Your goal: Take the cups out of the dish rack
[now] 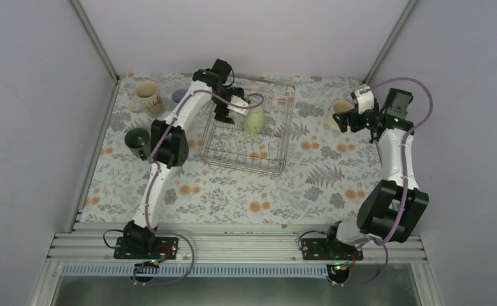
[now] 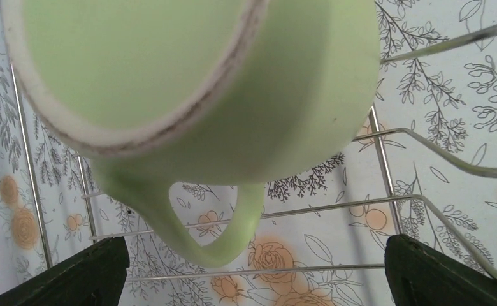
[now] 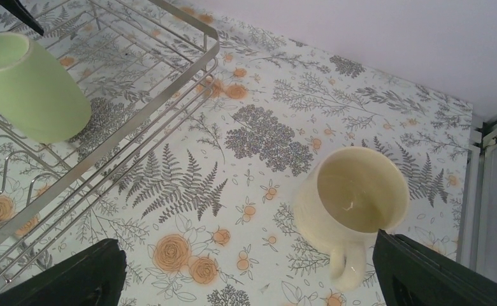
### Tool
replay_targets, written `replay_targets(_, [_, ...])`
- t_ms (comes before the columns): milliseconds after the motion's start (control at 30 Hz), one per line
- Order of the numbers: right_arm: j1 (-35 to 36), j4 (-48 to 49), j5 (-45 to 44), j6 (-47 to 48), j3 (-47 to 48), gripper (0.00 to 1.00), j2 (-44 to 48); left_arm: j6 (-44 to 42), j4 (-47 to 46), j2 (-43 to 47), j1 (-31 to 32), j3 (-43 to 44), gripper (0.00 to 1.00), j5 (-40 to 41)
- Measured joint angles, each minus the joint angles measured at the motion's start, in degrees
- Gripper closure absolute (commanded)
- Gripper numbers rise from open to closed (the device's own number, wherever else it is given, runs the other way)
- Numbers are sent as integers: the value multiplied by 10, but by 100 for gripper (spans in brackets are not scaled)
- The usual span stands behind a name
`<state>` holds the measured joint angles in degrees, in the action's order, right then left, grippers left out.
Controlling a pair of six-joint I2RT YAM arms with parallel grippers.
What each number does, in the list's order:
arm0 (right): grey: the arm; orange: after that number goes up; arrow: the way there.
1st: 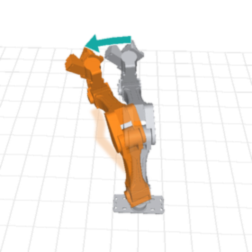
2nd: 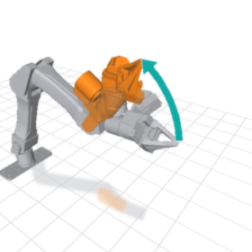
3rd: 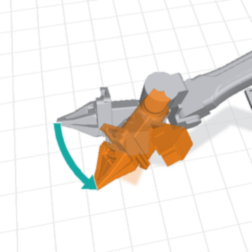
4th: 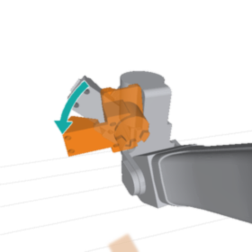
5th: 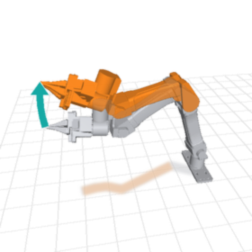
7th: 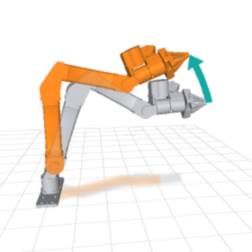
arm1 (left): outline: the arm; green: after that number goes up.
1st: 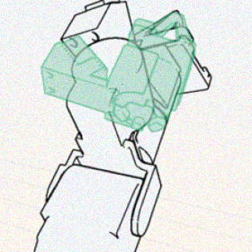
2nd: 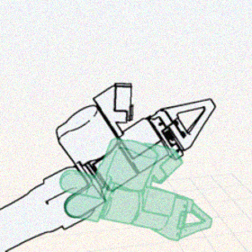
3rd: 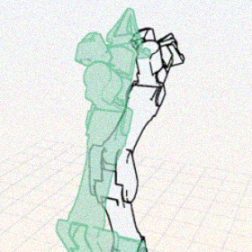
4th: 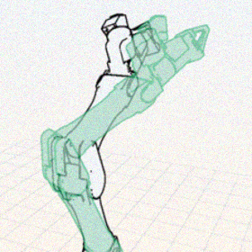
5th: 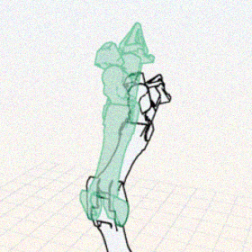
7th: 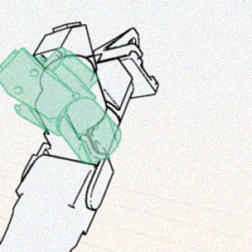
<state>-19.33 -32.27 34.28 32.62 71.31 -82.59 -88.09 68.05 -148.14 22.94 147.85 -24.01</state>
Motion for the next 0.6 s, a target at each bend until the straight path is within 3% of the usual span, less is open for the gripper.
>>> replay_targets(67, [2,-1,0,1,-2,0,0,-2,-6,0,3,0,0,2])
replay_targets(167, [3,0,0,2,-5,0,0,-1,-14,0,5,-1,9,-1])
replay_targets(267, [5,0,0,2,-10,0,0,1,-17,-1,12,0,33,-2])
replay_targets(433, [10,1,0,2,-15,0,0,3,-22,-9,28,0,54,-2])
replay_targets(600, [10,1,0,2,-19,0,0,12,-17,-14,36,0,89,-4])
